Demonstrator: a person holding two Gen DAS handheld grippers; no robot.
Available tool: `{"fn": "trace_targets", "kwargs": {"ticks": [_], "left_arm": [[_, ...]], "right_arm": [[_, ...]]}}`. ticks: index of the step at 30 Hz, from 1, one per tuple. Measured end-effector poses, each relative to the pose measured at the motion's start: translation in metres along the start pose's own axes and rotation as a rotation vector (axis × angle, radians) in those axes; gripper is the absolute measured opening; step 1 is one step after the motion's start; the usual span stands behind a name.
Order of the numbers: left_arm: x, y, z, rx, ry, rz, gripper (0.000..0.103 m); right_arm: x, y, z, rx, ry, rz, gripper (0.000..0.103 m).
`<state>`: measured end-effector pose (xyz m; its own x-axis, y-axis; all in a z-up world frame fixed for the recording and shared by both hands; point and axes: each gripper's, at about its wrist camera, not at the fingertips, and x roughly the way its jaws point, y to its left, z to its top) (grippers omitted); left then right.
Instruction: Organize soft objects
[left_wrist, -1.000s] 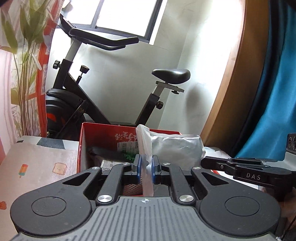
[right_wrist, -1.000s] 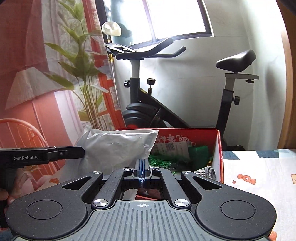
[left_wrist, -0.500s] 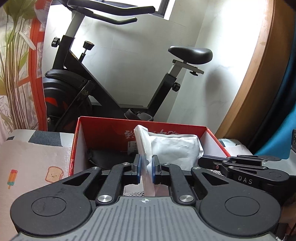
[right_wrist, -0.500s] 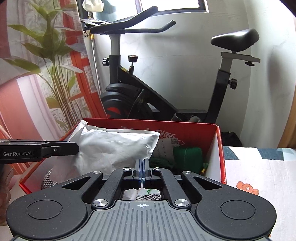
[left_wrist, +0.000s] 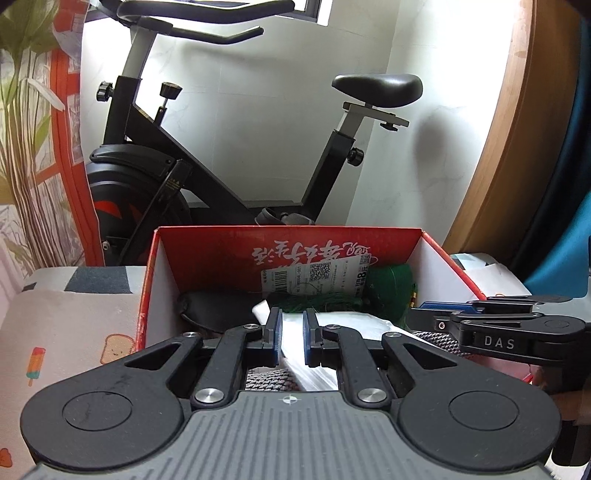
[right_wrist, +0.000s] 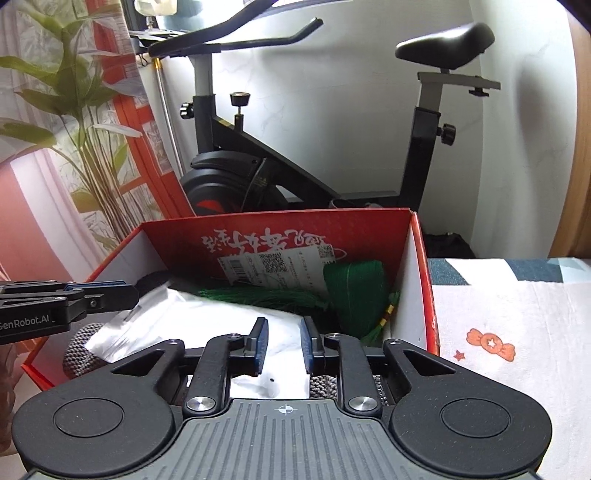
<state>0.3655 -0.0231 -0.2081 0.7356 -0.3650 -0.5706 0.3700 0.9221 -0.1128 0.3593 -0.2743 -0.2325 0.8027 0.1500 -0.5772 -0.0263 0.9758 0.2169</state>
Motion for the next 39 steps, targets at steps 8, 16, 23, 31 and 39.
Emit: {"fn": "trace_targets", "kwargs": {"ticks": [8,16,23,31,39], "left_arm": [[-0.045,-0.011,0.008,0.031,-0.081,0.020,0.054],[-0.104,-0.022,0.010,0.039,-0.137,0.053,0.096],[-0.169,-0.027,0.014,0.003,-0.224,0.098,0.103],[-0.241,-0.040,0.014,-0.016,-0.309,0.107,0.103],[-0.318,-0.062,-0.003,-0.027,-0.399,0.184,0.103]], "right_arm": [[-0.043,0.019,0.010,-0.064,-0.092,0.006,0.064],[-0.098,0.029,0.023,-0.006,-0.175,0.033,0.103],[-0.159,0.048,0.031,0.016,-0.245,0.047,0.103],[-0.241,0.084,0.034,-0.023,-0.341,0.066,0.103],[-0.315,0.122,0.021,-0.063,-0.380,0.031,0.103]]}}
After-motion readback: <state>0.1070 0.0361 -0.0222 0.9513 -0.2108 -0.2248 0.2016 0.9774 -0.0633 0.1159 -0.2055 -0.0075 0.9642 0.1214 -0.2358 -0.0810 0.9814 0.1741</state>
